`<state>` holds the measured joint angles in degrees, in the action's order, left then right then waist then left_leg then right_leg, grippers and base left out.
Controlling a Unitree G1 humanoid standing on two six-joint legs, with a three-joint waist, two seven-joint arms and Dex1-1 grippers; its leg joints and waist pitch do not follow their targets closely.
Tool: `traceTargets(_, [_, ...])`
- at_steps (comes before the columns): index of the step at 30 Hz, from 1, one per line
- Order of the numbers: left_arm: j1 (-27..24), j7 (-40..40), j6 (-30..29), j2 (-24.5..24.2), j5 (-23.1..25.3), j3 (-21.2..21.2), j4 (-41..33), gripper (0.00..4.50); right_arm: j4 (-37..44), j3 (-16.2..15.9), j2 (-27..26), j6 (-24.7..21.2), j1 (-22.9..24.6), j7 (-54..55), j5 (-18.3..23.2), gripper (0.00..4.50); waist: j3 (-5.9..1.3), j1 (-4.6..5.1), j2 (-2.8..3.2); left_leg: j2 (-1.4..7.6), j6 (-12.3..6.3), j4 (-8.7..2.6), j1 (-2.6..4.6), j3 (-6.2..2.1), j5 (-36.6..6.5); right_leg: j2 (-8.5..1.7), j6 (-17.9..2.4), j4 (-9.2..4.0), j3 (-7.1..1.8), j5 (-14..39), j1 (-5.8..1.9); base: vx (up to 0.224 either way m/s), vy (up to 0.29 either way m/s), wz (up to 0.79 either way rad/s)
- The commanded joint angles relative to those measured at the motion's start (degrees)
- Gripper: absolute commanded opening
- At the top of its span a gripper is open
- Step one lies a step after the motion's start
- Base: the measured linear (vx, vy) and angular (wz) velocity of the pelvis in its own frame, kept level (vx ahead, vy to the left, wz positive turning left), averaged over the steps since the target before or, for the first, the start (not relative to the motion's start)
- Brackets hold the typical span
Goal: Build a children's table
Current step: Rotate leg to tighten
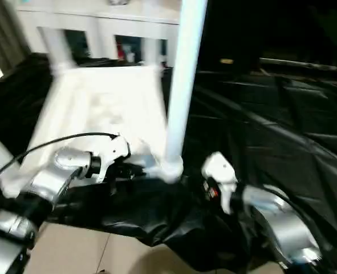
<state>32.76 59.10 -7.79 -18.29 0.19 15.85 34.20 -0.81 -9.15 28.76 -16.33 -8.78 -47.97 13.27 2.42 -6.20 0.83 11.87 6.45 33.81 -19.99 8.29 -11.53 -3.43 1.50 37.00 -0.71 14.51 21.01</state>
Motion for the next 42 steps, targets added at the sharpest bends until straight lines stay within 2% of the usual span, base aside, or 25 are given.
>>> traceTargets(1, [-4.2, -2.8, -3.4, 0.9, -1.0, -0.9, -0.9, 0.0, -1.9, 1.1, -1.8, 0.4, -1.7, 1.4, 0.1, 3.68, -2.58, -0.48, -1.72, 0.04, -0.96, -3.95, -0.63, 0.62, -6.8, -2.88, -11.4, -4.94, -0.88, 0.5, -2.22, 0.0, 0.0, 0.0])
traceTargets(2, [-4.6, -2.7, -3.5, 1.0, -1.0, -0.8, -1.6, 0.0, -2.2, 1.1, -2.1, 0.5, -1.9, 1.4, 0.2, 3.68, -2.6, -0.5, -1.56, 0.16, -1.33, -4.01, -0.59, 0.61, -6.6, -2.85, -11.5, -4.89, -0.86, 0.1, -2.06, 0.0, 0.0, 0.0])
traceTargets(3, [-5.4, -2.7, -4.1, 1.3, -1.0, -0.6, -3.3, 0.0, -3.1, 0.6, -2.9, 1.0, -2.5, 1.9, -0.4, 3.89, -2.65, -0.5, -1.85, 0.21, -1.53, -3.96, -0.57, 0.67, -6.5, -2.89, -11.6, -4.84, -0.87, -0.3, -2.11, 0.0, 0.0, 0.0])
traceTargets(4, [-5.8, -2.9, -4.9, 1.3, -0.9, -0.5, -4.3, 0.0, -3.6, 0.3, -3.1, 1.5, -2.7, 2.4, -1.0, 3.95, -2.76, -0.57, -1.55, 0.24, -1.8, -3.93, -0.61, 0.65, -5.7, -2.88, -11.7, -4.69, -0.83, -1.4, -2.05, 0.0, 0.0, 0.0])
traceTargets(5, [-6.1, -2.5, -5.0, 1.1, -0.5, 0.0, -5.0, 0.0, -4.4, 0.0, -3.5, 1.9, -3.4, 3.3, -1.8, 4.02, -2.81, -0.63, -1.76, 0.15, -2.13, -3.88, -0.66, 0.67, -4.6, -2.76, -11.5, -4.56, -0.8, -2.6, -2.07, 0.0, 0.0, 0.0])
traceTargets(6, [-6.2, -2.2, -5.0, 1.0, -0.2, 0.4, -5.5, 0.0, -5.1, -0.1, -3.8, 2.2, -3.9, 3.9, -2.3, 4.02, -2.83, -0.72, -1.6, 0.16, -2.14, -3.89, -0.58, 0.68, -4.2, -2.73, -11.4, -4.54, -0.79, -3.2, -2.01, 0.0, 0.0, 0.0])
traceTargets(7, [-6.3, -1.8, -5.1, 0.7, 0.2, 1.0, -6.0, 0.0, -6.0, 0.0, -4.2, 2.2, -4.7, 4.6, -2.5, 4.02, -2.82, -0.77, -2.04, 0.08, -2.38, -3.82, -0.7, 0.74, -3.5, -2.69, -11.3, -4.39, -0.79, -4.2, -2.11, 0.0, 0.0, 0.0])
traceTargets(9, [-6.6, -1.6, -5.9, 0.4, 0.7, 1.8, -7.1, 0.0, -7.6, 0.2, -4.7, 2.4, -5.9, 5.1, -2.5, 4.02, -2.85, -0.77, -1.84, 0.07, -2.3, -3.86, -0.59, 0.75, -3.4, -2.69, -11.2, -4.43, -0.76, -4.9, -2.02, 0.0, 0.0, 0.0])
traceTargets(10, [-6.6, -1.6, -5.9, 0.4, 0.7, 1.8, -7.1, 0.0, -7.6, 0.2, -4.7, 2.4, -5.9, 5.1, -2.5, 4.02, -2.93, -0.85, -2.13, 0.11, -2.5, -3.84, -0.61, 0.75, -2.8, -2.73, -11.1, -4.24, -0.74, -5.9, -2.16, 0.0, 0.0, 0.0])
traceTargets(11, [-6.6, -1.6, -5.9, 0.4, 0.7, 1.8, -7.1, 0.0, -7.6, 0.2, -4.7, 2.4, -5.9, 5.1, -2.5, 4.02, -2.95, -0.89, -2.08, 0.12, -2.58, -3.82, -0.55, 0.78, -2.5, -2.68, -11.1, -4.25, -0.74, -6.7, -2.13, 0.0, 0.0, 0.0])
traceTargets(12, [-6.7, -1.3, -6.2, 0.2, 0.9, 2.3, -7.6, 0.0, -8.3, 0.2, -4.9, 2.3, -6.5, 4.6, -2.1, 4.02, -2.93, -0.79, -2.72, 0.07, -2.93, -3.76, -0.55, 0.91, -2.1, -2.57, -11.1, -4.29, -0.72, -8.0, -2.18, 0.0, 0.0, 0.0])
traceTargets(13, [-6.9, -0.8, -6.7, -0.1, 1.1, 2.8, -8.5, 0.0, -9.1, -0.1, -5.0, 2.4, -7.2, 3.8, -2.0, 4.02, -3.0, -0.92, -2.47, 0.04, -3.06, -3.8, -0.58, 0.85, -1.9, -2.65, -11.1, -4.15, -0.68, -8.5, -2.23, 0.0, 0.0, 0.0])
traceTargets(14, [-7.0, -0.3, -7.0, -0.5, 1.4, 3.4, -8.9, 0.0, -10.0, -0.3, -5.2, 2.5, -7.9, 3.1, -2.0, 4.02, -2.97, -0.73, -3.24, 0.07, -3.29, -3.81, -0.59, 0.97, -1.9, -2.62, -11.1, -4.23, -0.64, -8.5, -2.24, 0.0, 0.0, 0.0])
traceTargets(15, [-7.1, -0.1, -7.3, -0.7, 1.5, 3.7, -9.2, 0.0, -10.5, -0.5, -5.4, 2.7, -8.4, 2.7, -2.0, 4.02, -3.05, -0.73, -2.78, 0.16, -3.28, -3.88, -0.57, 0.85, -2.0, -2.75, -11.3, -4.13, -0.59, -8.2, -2.23, 0.0, 0.0, 0.0])
traceTargets(19, [-7.8, 0.4, -9.2, -1.5, 2.6, 4.8, -11.0, 0.0, -12.5, -0.7, -6.0, 3.6, -9.6, 2.2, -2.4, 4.02, -3.14, -0.68, -3.01, 0.24, -3.36, -3.72, -0.35, 0.91, -1.0, -2.61, -12.0, -3.81, -0.59, -11.7, -2.21, 0.0, 0.0, 0.0])
traceTargets(20, [-8.0, 0.6, -9.9, -1.8, 3.1, 5.4, -11.4, 0.0, -13.4, -0.7, -6.3, 4.1, -10.3, 1.9, -2.4, 4.02, -3.14, -0.68, -3.22, 0.18, -3.59, -3.77, -0.39, 0.96, -0.8, -2.58, -12.2, -3.81, -0.53, -12.1, -2.27, 0.0, 0.0, 0.0])
traceTargets(24, [-7.9, 0.5, -11.4, -2.0, 3.6, 6.1, -11.8, 0.0, -15.8, -1.5, -7.1, 5.3, -11.7, 0.8, -2.4, 4.02, -3.38, -0.55, -3.26, 0.18, -3.54, -3.59, -0.19, 1.01, 0.0, -2.43, -13.0, -3.52, -0.49, -15.7, -2.33, 0.0, 0.0, 0.0])
traceTargets(26, [-7.6, 0.4, -11.7, -2.0, 3.6, 6.1, -11.7, 0.0, -16.6, -1.9, -7.3, 5.9, -12.1, 0.3, -2.8, 3.77, -3.33, -0.52, -3.34, 0.12, -3.47, -3.61, -0.19, 1.04, -0.2, -2.43, -13.3, -3.58, -0.47, -15.7, -2.37, 0.0, 0.0, 0.0])
traceTargets(30, [-7.3, 0.7, -11.7, -2.2, 3.7, 6.2, -11.6, 0.0, -18.1, -2.3, -7.6, 6.5, -12.8, -0.5, -3.5, 3.57, -3.35, -0.66, -3.57, 0.16, -3.33, -3.66, -0.15, 1.03, -0.4, -2.44, -13.1, -3.59, -0.5, -16.1, -2.5, 0.0, 0.0, 0.0])
traceTargets(34, [-7.2, 0.9, -12.3, -2.8, 3.7, 6.3, -12.2, 0.0, -20.4, -2.7, -8.0, 7.6, -14.1, -1.5, -4.0, 3.19, -3.3, -0.49, -3.74, 0.22, -2.67, -3.86, -0.1, 1.0, -2.4, -2.59, -13.3, -3.81, -0.45, -13.1, -2.46, 0.0, 0.0, 0.0])
traceTargets(37, [-7.3, 1.0, -12.5, -3.3, 3.6, 6.3, -12.4, 0.0, -21.9, -2.8, -8.5, 8.2, -14.9, -1.9, -4.1, 2.88, -3.36, -0.56, -3.85, 0.22, -2.92, -3.79, -0.13, 0.97, -1.6, -2.6, -13.3, -3.66, -0.48, -14.0, -2.45, 0.0, 0.0, 0.0])
traceTargets(42, [-7.7, 1.3, -12.8, -4.2, 3.5, 6.2, -13.0, 0.0, -23.3, -3.0, -9.2, 9.0, -15.5, -2.6, -3.9, 2.69, -3.31, -0.37, -3.92, 0.23, -2.96, -3.88, -0.13, 0.94, -1.8, -2.57, -13.6, -3.7, -0.42, -14.1, -2.47, 0.0, 0.0, 0.0])
